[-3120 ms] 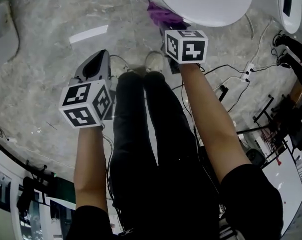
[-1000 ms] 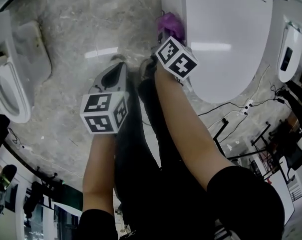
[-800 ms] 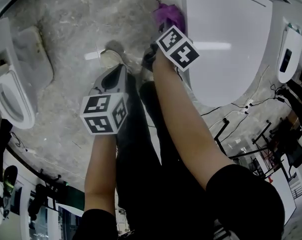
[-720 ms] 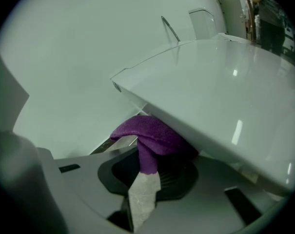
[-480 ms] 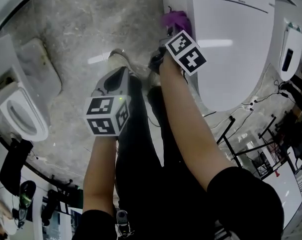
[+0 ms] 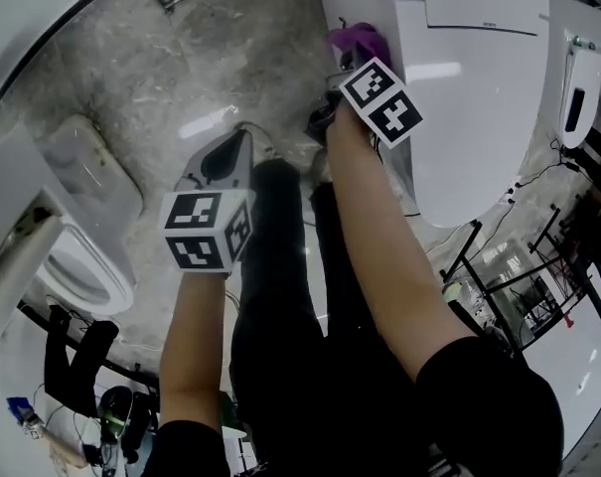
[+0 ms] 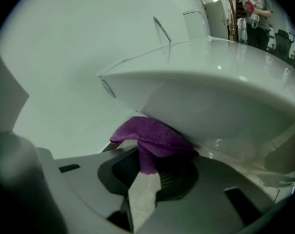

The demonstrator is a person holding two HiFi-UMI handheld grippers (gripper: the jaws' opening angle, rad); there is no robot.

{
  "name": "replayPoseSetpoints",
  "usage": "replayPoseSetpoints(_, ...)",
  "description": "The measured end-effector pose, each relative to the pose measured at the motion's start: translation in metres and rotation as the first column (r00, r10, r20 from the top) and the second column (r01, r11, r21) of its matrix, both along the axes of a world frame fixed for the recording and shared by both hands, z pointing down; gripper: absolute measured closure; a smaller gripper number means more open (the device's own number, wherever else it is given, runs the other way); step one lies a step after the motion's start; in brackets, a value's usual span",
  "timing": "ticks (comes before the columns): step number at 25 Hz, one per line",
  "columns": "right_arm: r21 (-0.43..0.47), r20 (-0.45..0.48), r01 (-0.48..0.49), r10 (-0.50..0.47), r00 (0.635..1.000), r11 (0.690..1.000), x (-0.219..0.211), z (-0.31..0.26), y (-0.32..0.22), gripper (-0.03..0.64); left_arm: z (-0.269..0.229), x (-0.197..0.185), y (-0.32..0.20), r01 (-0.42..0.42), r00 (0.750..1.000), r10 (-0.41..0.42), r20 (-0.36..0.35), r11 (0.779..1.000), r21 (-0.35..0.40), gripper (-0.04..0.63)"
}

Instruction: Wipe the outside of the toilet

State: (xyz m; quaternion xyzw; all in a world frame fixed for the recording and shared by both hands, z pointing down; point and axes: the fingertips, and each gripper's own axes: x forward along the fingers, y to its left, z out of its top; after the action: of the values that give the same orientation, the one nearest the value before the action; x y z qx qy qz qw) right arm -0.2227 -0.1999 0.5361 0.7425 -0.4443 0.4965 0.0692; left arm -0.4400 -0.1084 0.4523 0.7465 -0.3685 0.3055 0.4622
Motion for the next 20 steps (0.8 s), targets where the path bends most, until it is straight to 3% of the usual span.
replayPoseSetpoints(10, 0.023, -0.010, 0.021, -0.021, 1.000, 1.000, -0.008, 0.011, -0.071, 0.540, 0.019, -0.004, -0.039, -0.045, 0.997, 0.041, -0.062, 0.997, -0.055, 0.588)
replayPoseSetpoints(20, 0.047, -0.040, 0.045, -0.043, 0.998, 0.998, -0.016, 0.013, -0.141, 0.540, 0.031, -0.027, -0.071, -0.006, 0.998, 0.003, -0.061, 0.999, -0.045, 0.588)
